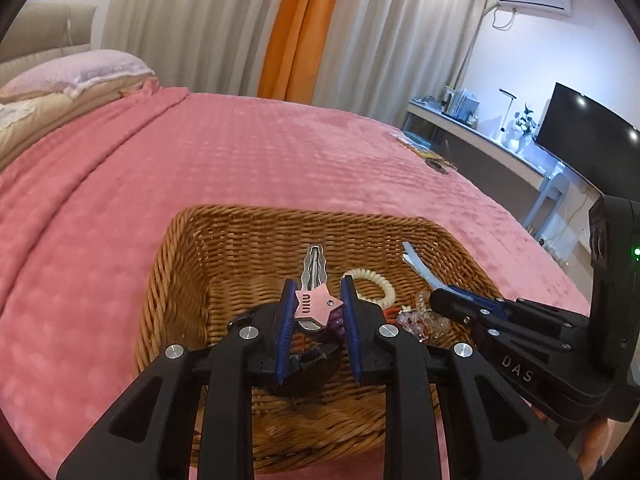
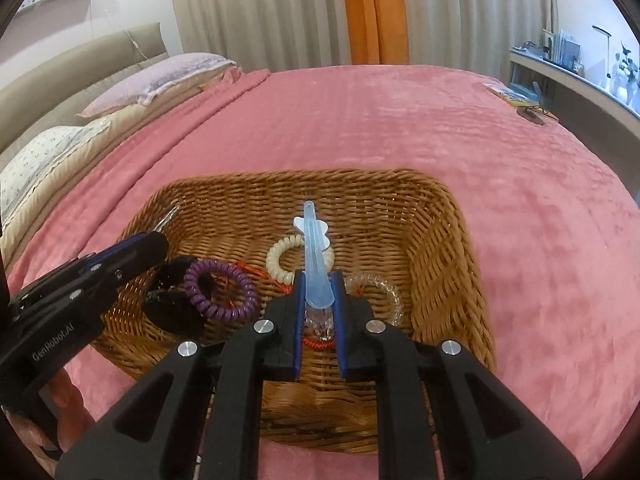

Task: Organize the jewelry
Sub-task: 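Open both tools to drop the keys and blue clip into the basket, then move the left tool to the silver hair clip while the right tool approaches the clear bead bracelet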

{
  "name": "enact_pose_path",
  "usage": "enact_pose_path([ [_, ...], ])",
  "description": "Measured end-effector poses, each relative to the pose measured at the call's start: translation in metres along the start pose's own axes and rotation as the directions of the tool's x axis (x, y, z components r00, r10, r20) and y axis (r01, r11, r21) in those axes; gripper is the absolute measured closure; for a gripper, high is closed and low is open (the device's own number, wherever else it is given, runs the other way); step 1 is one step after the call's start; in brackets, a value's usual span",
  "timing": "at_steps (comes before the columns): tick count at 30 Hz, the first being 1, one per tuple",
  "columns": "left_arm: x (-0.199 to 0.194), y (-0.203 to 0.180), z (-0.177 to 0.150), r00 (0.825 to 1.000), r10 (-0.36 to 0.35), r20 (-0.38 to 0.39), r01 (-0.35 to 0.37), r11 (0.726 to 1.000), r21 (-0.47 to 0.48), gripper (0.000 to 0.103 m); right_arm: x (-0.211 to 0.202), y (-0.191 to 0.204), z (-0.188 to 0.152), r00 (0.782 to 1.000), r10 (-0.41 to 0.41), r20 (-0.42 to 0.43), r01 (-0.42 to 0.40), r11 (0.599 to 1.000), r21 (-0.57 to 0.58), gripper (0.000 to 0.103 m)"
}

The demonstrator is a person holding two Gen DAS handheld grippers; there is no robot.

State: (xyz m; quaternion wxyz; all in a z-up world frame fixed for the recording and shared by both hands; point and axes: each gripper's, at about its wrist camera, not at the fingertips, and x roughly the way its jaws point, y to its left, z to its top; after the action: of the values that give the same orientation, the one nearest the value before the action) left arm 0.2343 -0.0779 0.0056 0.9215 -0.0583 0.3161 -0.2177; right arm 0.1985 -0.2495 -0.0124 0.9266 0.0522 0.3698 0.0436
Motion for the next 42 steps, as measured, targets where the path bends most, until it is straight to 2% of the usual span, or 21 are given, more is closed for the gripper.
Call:
enact_pose_path([
  [5, 0.002, 0.006, -0.001, 1.0, -0.002, -0.015, 0.002, 1.0, -0.01, 0.079, 0.0, 0.003, -0.005, 1.0, 0.011, -0.008, -0.011, 1.0, -0.016, 0.091],
  [6, 0.0, 0.005, -0.001, 1.0, -0.002, -0.011, 0.002, 1.0, -0.009, 0.077, -0.001, 0.004, -0.006, 1.0, 0.011, -0.007, -0.012, 1.0, -0.019, 0.088],
  [7, -0.001, 0.005, -0.001, 1.0, -0.001, -0.006, 0.001, 1.0, -0.007, 0.076, -0.002, 0.004, -0.007, 1.0, 0.015, -0.003, -0.015, 1.0, -0.019, 0.08],
  [9, -0.007, 0.004, -0.002, 1.0, -0.003, 0.007, 0.003, 1.0, -0.003, 0.065, -0.008, 0.003, -0.007, 1.0, 0.021, 0.012, -0.021, 1.0, -0.02, 0.072],
  [16, -0.045, 0.001, -0.008, 0.998, -0.019, 0.06, 0.021, 0.999, -0.036, 0.064, -0.044, 0.001, -0.014, 0.996, 0.007, 0.092, -0.006, 1.0, -0.002, 0.071],
  [20, -0.074, -0.002, -0.026, 0.995, -0.05, 0.081, 0.055, 0.997, -0.059, 0.064, -0.071, 0.002, -0.034, 0.994, 0.007, 0.106, -0.007, 1.0, 0.004, 0.071],
  [25, -0.085, -0.008, -0.061, 0.997, -0.073, 0.025, 0.074, 0.995, -0.06, 0.064, -0.09, 0.016, -0.069, 0.998, 0.023, 0.058, -0.021, 0.999, -0.029, 0.071],
  [31, -0.089, -0.002, -0.093, 0.996, -0.071, -0.045, 0.067, 0.994, -0.09, 0.064, -0.095, 0.04, -0.124, 0.998, 0.051, -0.046, -0.055, 0.993, -0.101, 0.071],
  [36, -0.093, 0.0, -0.11, 0.992, -0.103, -0.068, 0.096, 0.989, -0.109, 0.064, -0.091, 0.045, -0.138, 0.997, 0.004, -0.078, -0.015, 0.991, -0.136, 0.071],
  [39, -0.087, -0.007, -0.12, 0.986, -0.122, -0.114, 0.112, 0.99, -0.087, 0.066, -0.084, 0.043, -0.142, 0.992, 0.035, -0.124, -0.052, 0.99, -0.132, 0.071],
  [42, -0.085, -0.015, -0.123, 0.984, -0.126, -0.127, 0.121, 0.992, -0.049, 0.069, -0.078, 0.047, -0.147, 0.986, 0.039, -0.162, -0.065, 0.985, -0.157, 0.073],
])
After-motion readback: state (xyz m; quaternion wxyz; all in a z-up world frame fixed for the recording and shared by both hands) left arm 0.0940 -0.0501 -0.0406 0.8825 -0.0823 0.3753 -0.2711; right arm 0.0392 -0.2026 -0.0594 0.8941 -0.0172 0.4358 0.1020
